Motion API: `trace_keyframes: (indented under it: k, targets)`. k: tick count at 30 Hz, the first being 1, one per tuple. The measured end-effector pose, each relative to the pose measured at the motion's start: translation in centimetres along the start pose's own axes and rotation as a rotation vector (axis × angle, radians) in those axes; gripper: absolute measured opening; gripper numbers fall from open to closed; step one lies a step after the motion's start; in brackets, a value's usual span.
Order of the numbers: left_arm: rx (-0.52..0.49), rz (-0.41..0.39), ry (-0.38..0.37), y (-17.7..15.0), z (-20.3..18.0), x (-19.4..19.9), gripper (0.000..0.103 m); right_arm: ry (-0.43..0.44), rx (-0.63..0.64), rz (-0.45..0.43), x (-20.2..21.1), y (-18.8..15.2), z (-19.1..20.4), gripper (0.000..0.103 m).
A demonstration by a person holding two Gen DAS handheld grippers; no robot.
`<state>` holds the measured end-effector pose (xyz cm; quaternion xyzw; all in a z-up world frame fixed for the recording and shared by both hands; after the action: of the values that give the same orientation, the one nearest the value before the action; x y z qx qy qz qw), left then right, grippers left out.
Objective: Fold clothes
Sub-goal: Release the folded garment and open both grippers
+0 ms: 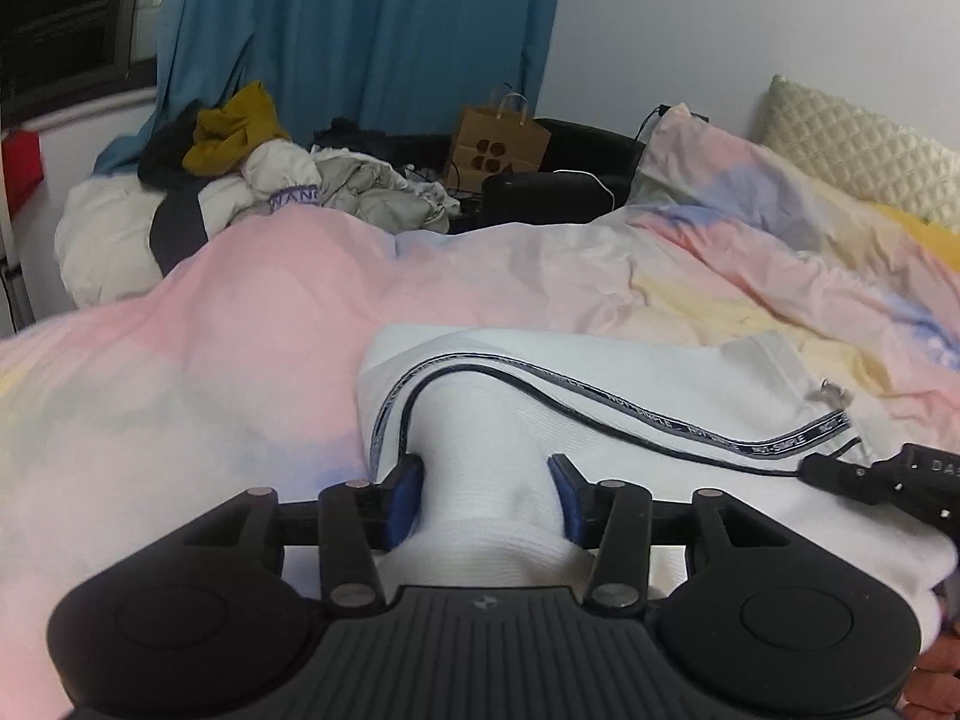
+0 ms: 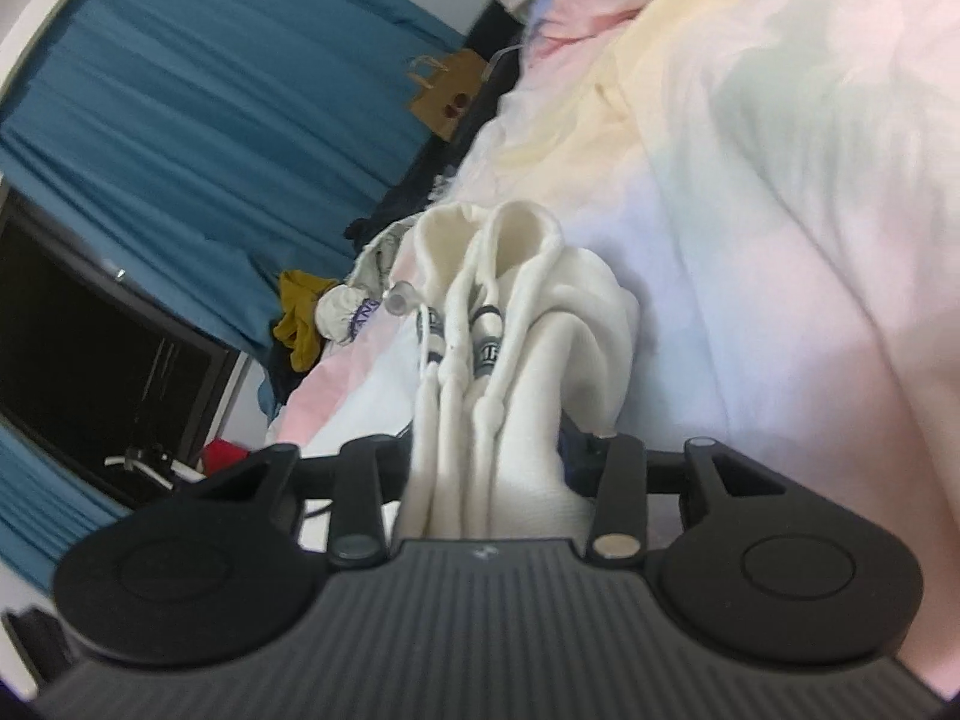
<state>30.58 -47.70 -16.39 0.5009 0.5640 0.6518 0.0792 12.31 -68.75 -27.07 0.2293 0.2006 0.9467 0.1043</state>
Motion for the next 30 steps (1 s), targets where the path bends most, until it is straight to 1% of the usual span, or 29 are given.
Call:
trace_keyframes:
  k: [1,2,4,6,8,9,11,13,15,16,18,20,23,24,28,30]
  targets:
    - [-0.004,-0.002,-0.003,0.0,0.2,0.6,0.050,-0.018,-0.019,0.004,1.1,-0.1,0.2,0.047]
    - [-0.008,-0.003,-0.007,-0.1,0.5,1.1,0.051,-0.037,-0.041,0.003,1.9,0.0,0.2,0.048]
    - [-0.018,-0.020,0.009,0.1,0.5,5.2,0.053,-0.074,-0.061,-0.024,4.7,-0.2,0.7,0.050]
    - [-0.015,-0.039,0.010,0.5,0.2,9.0,0.055,-0.109,-0.026,-0.065,7.5,-0.1,1.9,0.050]
    - [-0.006,-0.062,0.007,1.0,0.0,12.9,0.057,-0.118,0.050,-0.096,10.1,-0.2,4.2,0.050]
    - [-0.007,-0.076,0.015,1.4,-0.2,15.0,0.060,-0.123,0.089,-0.112,11.4,-0.2,5.4,0.050]
    - [-0.021,-0.102,0.027,1.9,-0.9,19.1,0.061,-0.111,0.188,-0.114,14.2,-0.8,8.2,0.051]
    - [-0.036,-0.128,0.033,2.3,-1.6,23.1,0.063,-0.104,0.305,-0.133,17.1,-1.6,11.4,0.051]
    - [-0.052,-0.155,0.042,2.4,-2.4,26.9,0.068,-0.092,0.418,-0.156,20.0,-2.7,14.5,0.051]
    - [-0.061,-0.169,0.046,2.3,-2.7,28.9,0.069,-0.084,0.472,-0.170,21.5,-3.4,15.9,0.051]
    - [-0.069,-0.191,0.052,1.9,-3.4,33.0,0.071,-0.071,0.552,-0.186,24.0,-4.7,18.2,0.051]
    - [-0.093,-0.207,0.064,1.2,-4.2,36.5,0.074,-0.061,0.601,-0.200,26.4,-6.1,19.6,0.051]
    - [-0.139,-0.228,0.112,-0.7,-5.0,40.8,0.079,-0.044,0.645,-0.198,28.8,-8.0,20.7,0.051]
    - [-0.153,-0.233,0.130,-1.5,-5.3,42.1,0.079,-0.041,0.662,-0.196,29.5,-8.7,20.9,0.051]
    - [-0.116,-0.243,0.150,-4.6,-5.2,45.6,0.081,-0.044,0.713,-0.213,32.2,-11.5,20.9,0.051]
    - [-0.092,-0.249,0.153,-6.2,-5.0,47.1,0.082,-0.054,0.748,-0.225,32.6,-12.8,20.9,0.051]
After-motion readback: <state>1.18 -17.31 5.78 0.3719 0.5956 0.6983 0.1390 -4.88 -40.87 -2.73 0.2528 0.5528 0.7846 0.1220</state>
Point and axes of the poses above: each gripper's, at about its wrist camera, not at the fingertips, and x roughly against the way its jaws point, z to its left, y to its top, the point moved 4 cm from there along -x, roughly the way its jaws point, and after that the axes turned 2 degrees about -y, right-handed, at the moved point
